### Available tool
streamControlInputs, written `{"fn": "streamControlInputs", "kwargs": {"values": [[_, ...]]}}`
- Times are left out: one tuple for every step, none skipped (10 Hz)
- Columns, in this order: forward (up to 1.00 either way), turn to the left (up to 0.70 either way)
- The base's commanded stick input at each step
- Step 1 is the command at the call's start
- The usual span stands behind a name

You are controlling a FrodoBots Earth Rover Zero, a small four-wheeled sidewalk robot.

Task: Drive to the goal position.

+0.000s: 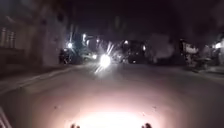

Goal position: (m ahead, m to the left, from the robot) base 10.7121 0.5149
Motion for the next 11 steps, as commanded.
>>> {"fn": "streamControlInputs", "kwargs": {"values": [[0.70,0.00],[0.70,0.00],[0.70,0.00],[0.70,0.00],[0.70,0.00],[0.70,0.00],[0.70,0.00],[0.70,0.00],[0.70,0.00],[0.70,0.00],[0.70,0.00]]}}
